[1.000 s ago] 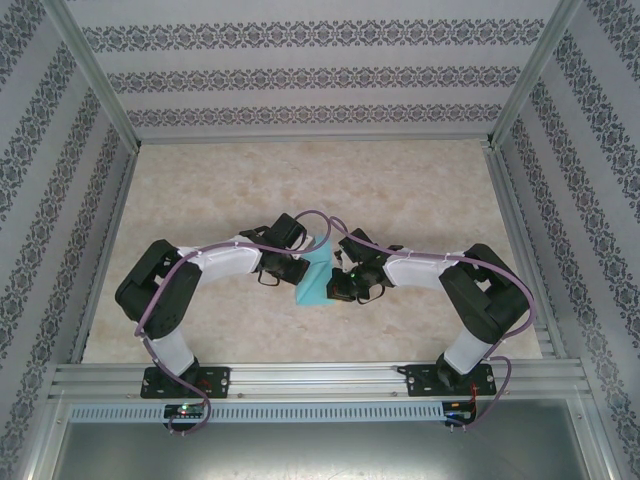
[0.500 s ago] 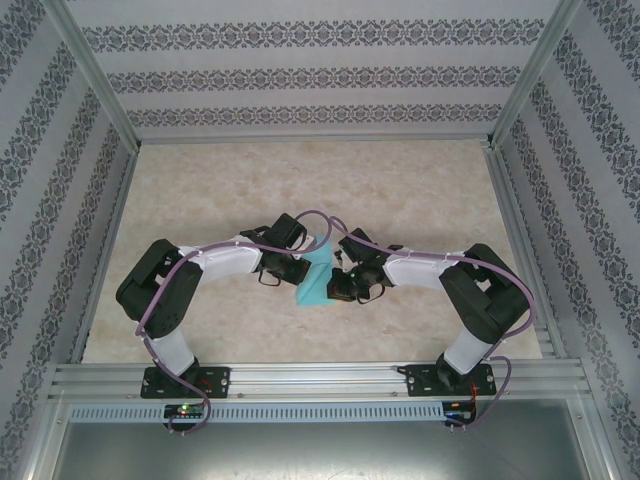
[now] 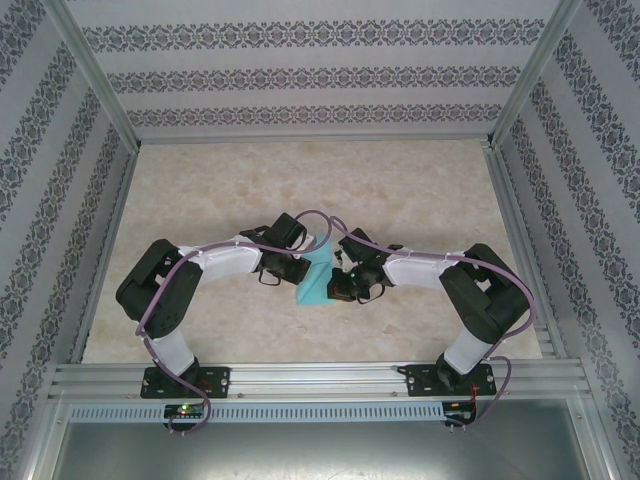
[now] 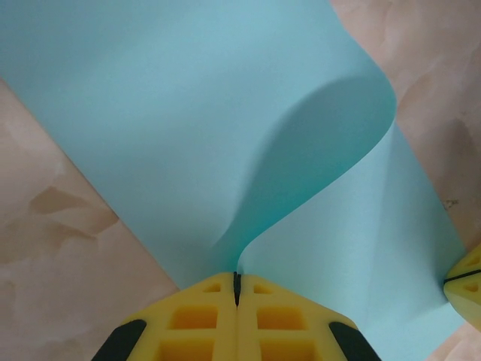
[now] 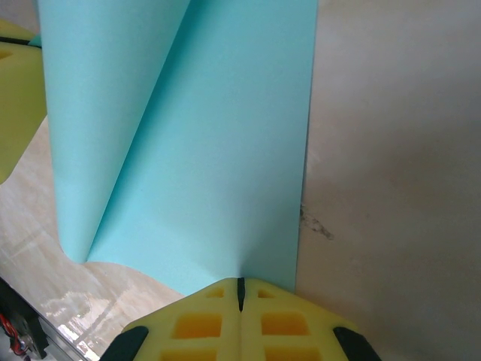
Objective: Fold a paper plane with a square sheet of paper (fold left side to right side)
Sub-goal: Fold the triangle a second time at the center of the table.
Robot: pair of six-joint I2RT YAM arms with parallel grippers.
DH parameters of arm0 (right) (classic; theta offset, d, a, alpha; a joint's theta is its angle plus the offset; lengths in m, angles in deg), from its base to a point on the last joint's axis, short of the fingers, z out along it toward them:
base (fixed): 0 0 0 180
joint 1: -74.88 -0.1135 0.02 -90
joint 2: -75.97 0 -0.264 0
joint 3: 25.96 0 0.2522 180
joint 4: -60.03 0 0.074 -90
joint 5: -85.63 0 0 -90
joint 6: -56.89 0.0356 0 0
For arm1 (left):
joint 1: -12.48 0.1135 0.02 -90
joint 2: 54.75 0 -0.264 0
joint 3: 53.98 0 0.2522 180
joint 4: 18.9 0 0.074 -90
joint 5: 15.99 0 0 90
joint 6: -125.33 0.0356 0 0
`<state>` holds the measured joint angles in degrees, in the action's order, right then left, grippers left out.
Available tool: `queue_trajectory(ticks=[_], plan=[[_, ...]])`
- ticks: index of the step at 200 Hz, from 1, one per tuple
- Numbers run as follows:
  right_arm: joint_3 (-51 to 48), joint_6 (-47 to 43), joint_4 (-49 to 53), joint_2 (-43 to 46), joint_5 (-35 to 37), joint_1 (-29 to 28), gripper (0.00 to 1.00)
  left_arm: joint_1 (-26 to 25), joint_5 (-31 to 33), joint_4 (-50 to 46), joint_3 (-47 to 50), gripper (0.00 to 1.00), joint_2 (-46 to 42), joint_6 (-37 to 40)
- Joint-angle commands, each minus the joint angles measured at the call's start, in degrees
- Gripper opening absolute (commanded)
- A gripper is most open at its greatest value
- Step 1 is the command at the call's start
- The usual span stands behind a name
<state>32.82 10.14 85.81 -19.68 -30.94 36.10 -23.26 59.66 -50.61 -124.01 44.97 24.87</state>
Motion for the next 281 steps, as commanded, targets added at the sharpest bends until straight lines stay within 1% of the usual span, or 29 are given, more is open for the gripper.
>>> queue_trajectory(ticks=[1, 86, 132, 176, 237, 281], plan=[[0.1, -1.1, 3.7, -1.2, 2.7, -0.5, 0.00, 0.9, 1.0, 1.1, -0.7, 0.00, 0.7, 1.3], [0.6, -1.3, 3.7, -1.6, 2.5, -0.5, 0.00, 0.9, -1.7, 1.6, -0.3, 0.00, 1.7, 1.2], [0.6, -1.3, 3.1, -0.9, 2.3, -0.5, 0.00, 0.8, -1.1, 0.7, -0.1, 0.00, 2.6, 1.6], [0.9, -1.3, 2.8, -1.9, 2.0, -0.4, 0.00, 0.6, -2.4, 1.3, -0.3, 0.00, 2.3, 1.4], [1.2, -1.6, 3.7, -2.4, 2.4, -0.4, 0.00, 0.4, -2.4, 1.3, -1.0, 0.00, 1.5, 1.6], [0.8, -1.6, 2.7, -0.9, 2.3, -0.3, 0.00, 0.3, -1.8, 0.9, -0.9, 0.00, 2.5, 1.9]])
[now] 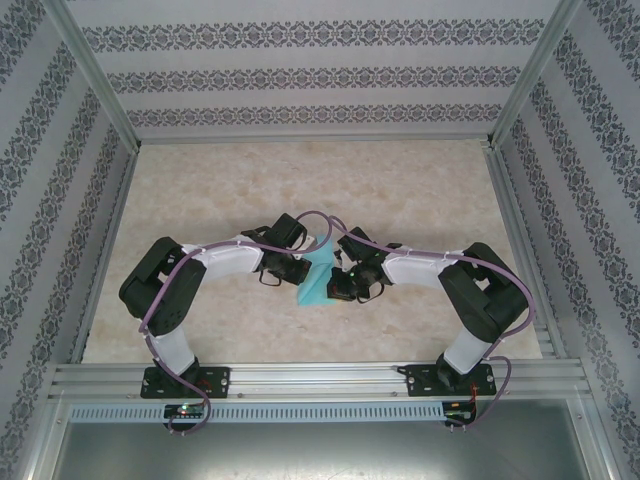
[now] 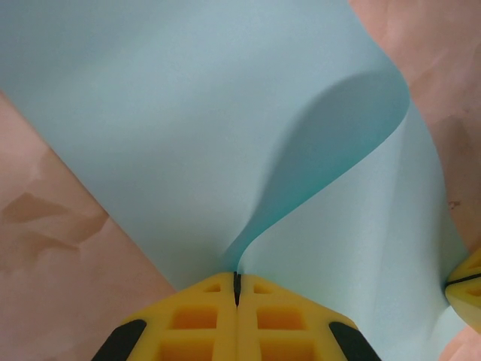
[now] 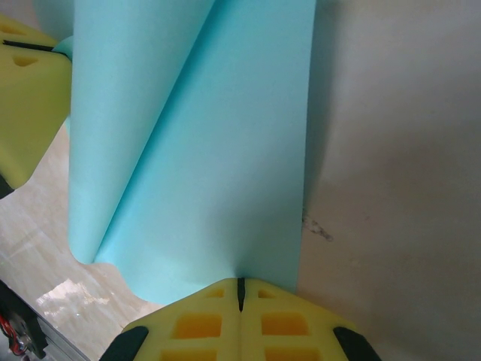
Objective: Fold a paper plane with a square sheet of paper (fold left side to right side)
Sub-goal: Fold the triangle a second time at the center of the table.
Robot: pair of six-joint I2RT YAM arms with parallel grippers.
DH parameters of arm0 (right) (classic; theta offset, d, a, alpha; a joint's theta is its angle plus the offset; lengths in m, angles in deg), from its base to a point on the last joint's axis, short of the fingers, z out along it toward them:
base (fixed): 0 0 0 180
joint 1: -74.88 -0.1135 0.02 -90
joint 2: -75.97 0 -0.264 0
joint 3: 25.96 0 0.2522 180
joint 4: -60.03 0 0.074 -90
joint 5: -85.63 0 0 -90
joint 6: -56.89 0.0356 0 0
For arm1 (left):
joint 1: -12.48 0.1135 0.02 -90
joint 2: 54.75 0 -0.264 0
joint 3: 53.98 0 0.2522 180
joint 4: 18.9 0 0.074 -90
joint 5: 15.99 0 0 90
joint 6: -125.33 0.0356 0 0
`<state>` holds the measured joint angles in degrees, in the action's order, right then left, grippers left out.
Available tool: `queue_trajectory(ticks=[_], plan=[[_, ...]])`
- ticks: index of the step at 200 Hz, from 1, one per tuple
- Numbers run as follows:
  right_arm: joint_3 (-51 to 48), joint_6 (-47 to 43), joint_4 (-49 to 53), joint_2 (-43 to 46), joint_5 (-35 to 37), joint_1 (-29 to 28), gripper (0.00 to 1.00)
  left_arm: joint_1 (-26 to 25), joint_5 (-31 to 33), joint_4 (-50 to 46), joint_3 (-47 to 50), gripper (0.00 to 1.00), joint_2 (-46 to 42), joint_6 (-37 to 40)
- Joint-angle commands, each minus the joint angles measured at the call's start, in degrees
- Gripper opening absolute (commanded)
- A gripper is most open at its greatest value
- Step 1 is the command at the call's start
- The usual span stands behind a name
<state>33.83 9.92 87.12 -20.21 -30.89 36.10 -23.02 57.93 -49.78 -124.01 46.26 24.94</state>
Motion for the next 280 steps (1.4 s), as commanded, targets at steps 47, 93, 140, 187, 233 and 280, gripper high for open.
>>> queue_trajectory(ticks=[47, 93, 140, 187, 233, 280], plan=[[-4.2, 3.0, -10.7, 7.0, -4.3, 3.3, 0.00, 0.0, 0.8, -0.4, -0.4, 0.00, 1.6, 1.9], [-3.6, 9.3, -23.4, 4.5, -8.3, 5.4, 0.00, -0.1, 1.0, -0.2, -0.4, 0.00, 1.7, 1.6], [-1.1, 12.0, -27.9, -2.1, -9.3, 5.2, 0.00, -0.2, 1.0, -0.2, -0.1, 0.00, 1.3, 1.4], [0.8, 11.5, -26.9, -4.0, -9.4, 4.3, 0.00, -0.3, 1.2, -0.3, -0.1, 0.00, 1.3, 1.4], [2.5, 11.0, -24.3, -6.5, -9.3, 3.5, 0.00, -0.4, 1.4, -0.5, -0.4, 0.00, 1.4, 1.6], [3.2, 8.8, -19.9, -7.0, -7.6, 3.2, 0.00, -0.4, 1.5, -0.7, -0.5, 0.00, 1.5, 1.7]])
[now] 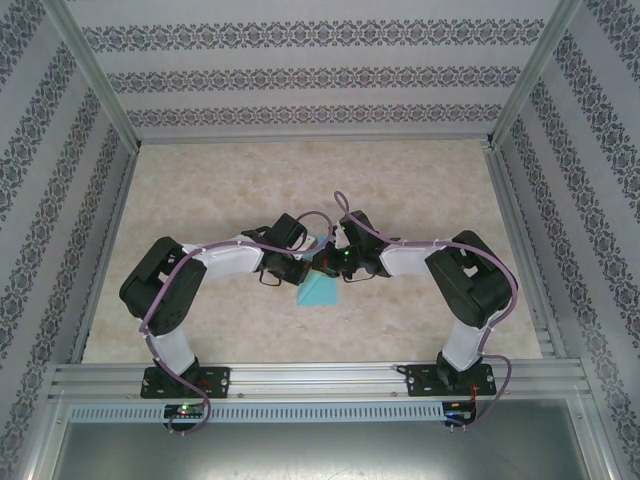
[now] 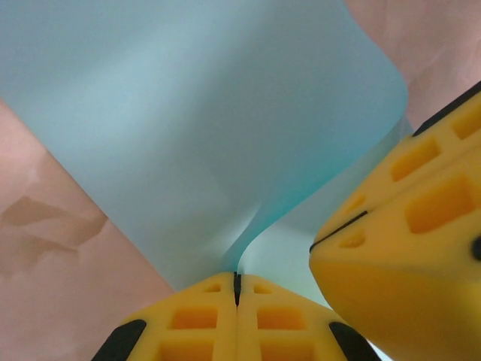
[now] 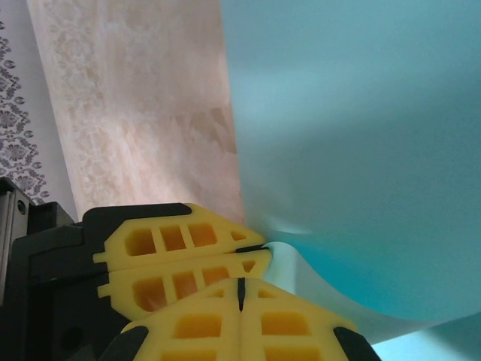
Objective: Fold a paper plane with a square sheet of paper (fold left side to right side)
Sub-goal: Fold the triangle a second time at the center of the table.
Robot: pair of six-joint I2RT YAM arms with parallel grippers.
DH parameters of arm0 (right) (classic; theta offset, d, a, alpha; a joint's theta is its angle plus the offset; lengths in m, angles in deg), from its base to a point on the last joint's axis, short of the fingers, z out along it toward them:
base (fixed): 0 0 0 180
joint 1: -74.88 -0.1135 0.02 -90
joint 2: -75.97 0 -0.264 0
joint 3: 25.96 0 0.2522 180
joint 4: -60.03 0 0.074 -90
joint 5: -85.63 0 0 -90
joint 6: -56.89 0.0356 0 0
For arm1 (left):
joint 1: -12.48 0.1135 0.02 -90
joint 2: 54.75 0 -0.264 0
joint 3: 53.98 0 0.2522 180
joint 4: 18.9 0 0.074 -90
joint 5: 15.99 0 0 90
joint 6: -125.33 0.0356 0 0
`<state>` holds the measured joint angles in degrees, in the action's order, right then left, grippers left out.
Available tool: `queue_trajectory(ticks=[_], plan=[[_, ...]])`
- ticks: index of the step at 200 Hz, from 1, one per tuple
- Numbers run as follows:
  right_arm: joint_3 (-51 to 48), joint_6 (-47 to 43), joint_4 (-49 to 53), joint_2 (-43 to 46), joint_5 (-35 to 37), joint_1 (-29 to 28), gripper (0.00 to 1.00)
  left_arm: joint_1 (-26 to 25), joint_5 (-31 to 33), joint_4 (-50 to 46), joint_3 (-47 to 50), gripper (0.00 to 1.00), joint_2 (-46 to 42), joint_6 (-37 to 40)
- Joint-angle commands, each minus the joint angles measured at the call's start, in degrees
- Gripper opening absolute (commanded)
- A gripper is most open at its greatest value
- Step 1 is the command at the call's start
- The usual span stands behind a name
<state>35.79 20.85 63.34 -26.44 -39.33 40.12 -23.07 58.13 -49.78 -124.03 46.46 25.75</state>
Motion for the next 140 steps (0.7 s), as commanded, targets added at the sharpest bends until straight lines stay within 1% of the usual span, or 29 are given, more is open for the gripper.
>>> queue_trajectory(ticks=[1, 97, 140], plan=[[1.2, -2.2, 4.0, -0.8, 0.8, -0.8, 0.00, -0.3, 1.3, -0.7, -0.5, 0.00, 1.3, 0.9], [1.3, -7.2, 11.6, -0.3, 5.0, -0.4, 0.00, -0.6, 1.2, -1.2, -0.9, 0.00, 1.4, 1.0], [0.7, -7.9, 12.4, -0.6, 5.6, 0.3, 0.00, -0.7, 1.2, -1.3, -1.1, 0.00, 1.5, 1.0]])
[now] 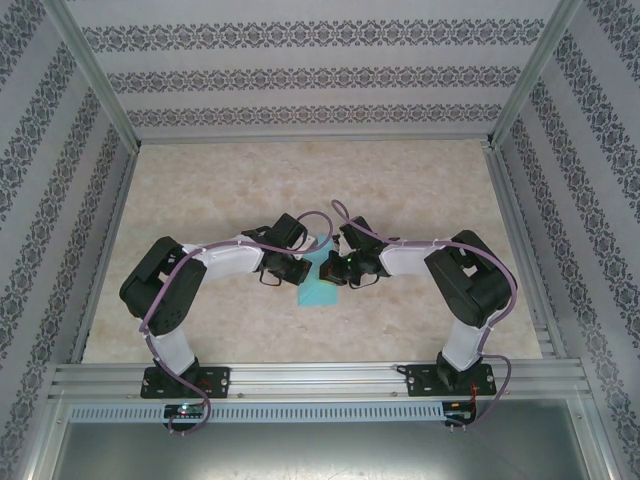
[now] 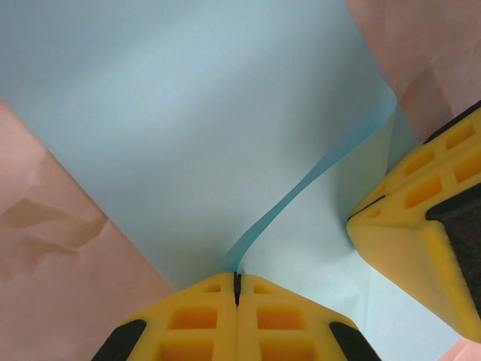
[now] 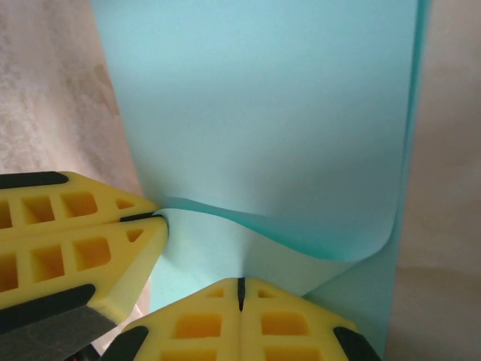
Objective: Fold a paper plane with a square sheet of paper (fold left side to right side)
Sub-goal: Fold the triangle a second time at the center of the table.
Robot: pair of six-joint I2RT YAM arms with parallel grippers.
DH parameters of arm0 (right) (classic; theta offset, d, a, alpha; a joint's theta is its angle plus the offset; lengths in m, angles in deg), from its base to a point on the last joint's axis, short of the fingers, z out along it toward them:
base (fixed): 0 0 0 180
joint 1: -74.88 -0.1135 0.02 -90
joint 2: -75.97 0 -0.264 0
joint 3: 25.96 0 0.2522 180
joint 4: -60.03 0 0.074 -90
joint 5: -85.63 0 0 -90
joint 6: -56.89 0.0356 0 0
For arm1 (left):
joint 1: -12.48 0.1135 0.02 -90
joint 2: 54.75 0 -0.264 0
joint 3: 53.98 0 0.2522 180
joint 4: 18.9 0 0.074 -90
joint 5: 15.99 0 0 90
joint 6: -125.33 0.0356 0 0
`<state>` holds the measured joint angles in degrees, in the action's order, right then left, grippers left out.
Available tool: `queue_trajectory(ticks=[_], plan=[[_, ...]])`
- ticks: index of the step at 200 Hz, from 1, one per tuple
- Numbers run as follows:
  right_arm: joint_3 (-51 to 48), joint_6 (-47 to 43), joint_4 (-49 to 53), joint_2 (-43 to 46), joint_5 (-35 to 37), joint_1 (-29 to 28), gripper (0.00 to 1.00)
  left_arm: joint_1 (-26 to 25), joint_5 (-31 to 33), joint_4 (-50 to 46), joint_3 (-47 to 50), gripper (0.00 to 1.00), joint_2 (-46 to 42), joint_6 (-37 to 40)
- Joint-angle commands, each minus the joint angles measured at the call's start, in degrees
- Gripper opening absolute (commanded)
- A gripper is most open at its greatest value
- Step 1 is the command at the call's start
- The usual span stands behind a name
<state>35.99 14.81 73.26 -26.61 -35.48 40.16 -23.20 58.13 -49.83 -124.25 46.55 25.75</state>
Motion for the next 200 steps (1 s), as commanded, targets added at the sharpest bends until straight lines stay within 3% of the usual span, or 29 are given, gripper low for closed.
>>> queue_trajectory(ticks=[1, 60, 129, 146, 172, 200], plan=[[0.6, -1.9, 2.5, -0.5, 1.8, 0.3, 0.00, -0.6, 1.2, -1.3, -0.9, 0.00, 1.4, 1.0], [0.7, -3.1, 5.3, -1.0, 3.3, 0.6, 0.00, -0.7, 1.4, -1.8, -1.9, 0.03, 0.8, 0.8], [0.1, -3.1, 5.7, -1.3, 3.9, 0.7, 0.00, -0.1, 5.6, -5.2, -4.2, 0.31, -9.1, -0.5], [0.1, -2.9, 5.4, -1.1, 3.8, 0.7, 0.00, 0.3, 5.2, -6.2, -3.4, 0.32, -12.1, -1.4], [0.1, -2.9, 5.0, -0.8, 3.9, 0.7, 0.00, 0.3, -0.8, -6.1, -0.2, 0.27, -16.8, -4.5], [0.2, -2.7, 4.5, -1.1, 3.6, 0.7, 0.00, 0.3, -14.9, 0.9, 5.6, 0.19, -18.6, -11.9]])
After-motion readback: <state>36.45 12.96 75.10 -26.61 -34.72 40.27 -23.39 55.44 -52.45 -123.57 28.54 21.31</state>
